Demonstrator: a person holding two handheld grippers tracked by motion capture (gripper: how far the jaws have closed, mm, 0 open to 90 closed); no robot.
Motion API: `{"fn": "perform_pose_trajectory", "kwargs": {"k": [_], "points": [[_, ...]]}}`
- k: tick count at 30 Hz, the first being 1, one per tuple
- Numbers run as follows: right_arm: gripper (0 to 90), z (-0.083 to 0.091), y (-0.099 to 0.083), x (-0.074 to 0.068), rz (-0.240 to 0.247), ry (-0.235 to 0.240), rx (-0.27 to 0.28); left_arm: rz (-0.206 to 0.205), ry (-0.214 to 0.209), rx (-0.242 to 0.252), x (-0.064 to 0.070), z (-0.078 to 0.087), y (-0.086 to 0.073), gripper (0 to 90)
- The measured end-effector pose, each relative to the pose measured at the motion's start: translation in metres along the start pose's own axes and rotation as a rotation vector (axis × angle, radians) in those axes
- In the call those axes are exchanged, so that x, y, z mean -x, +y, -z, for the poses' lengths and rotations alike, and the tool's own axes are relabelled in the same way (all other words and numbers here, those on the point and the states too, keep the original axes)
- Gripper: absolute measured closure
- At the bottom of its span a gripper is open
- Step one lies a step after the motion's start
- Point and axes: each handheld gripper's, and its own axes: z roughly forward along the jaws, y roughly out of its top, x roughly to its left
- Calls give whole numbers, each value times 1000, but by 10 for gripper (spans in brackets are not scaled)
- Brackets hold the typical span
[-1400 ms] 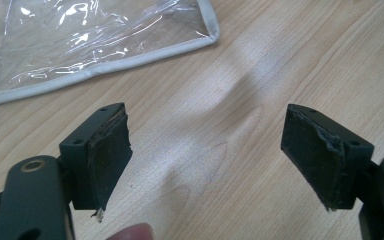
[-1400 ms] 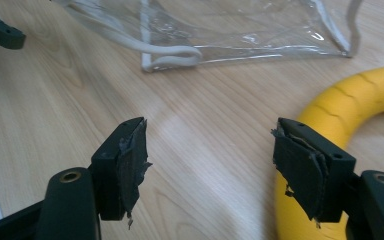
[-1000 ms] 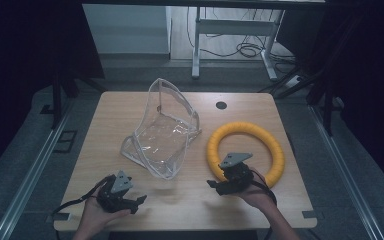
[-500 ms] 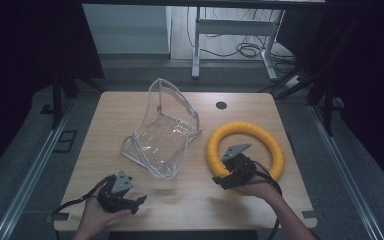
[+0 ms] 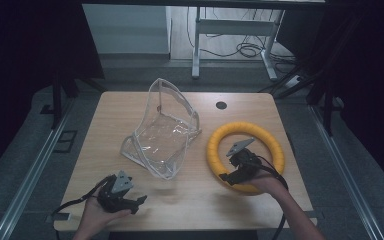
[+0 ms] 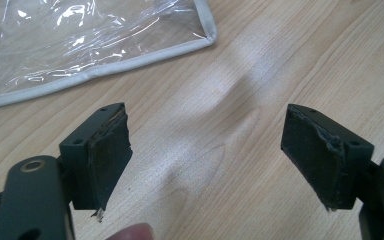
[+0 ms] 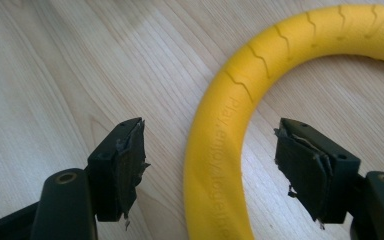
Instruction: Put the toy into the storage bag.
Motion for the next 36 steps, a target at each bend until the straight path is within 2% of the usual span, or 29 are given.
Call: {"fn": "perform_pose_trajectory", "kwargs": {"k": [8,15,23,24,25,36], "points": [[295,7,-8,8,-6,-4,4,0,-2,0,0,0,0,197],[297,3,-11,13,6,17,-66,3,-2,2,0,1,0,197],[297,-16,-13,10,31,53,-168,1,-1,0,0,0,0,197],[297,-16,-13,10,31,53,-168,1,-1,0,0,0,0,198],[296,-22,-13,8,48,57,-209,1,-2,0,0,0,0,198],[310,-38,-12,5,60,73,-290,2,-2,-1,0,0,0,197]]}}
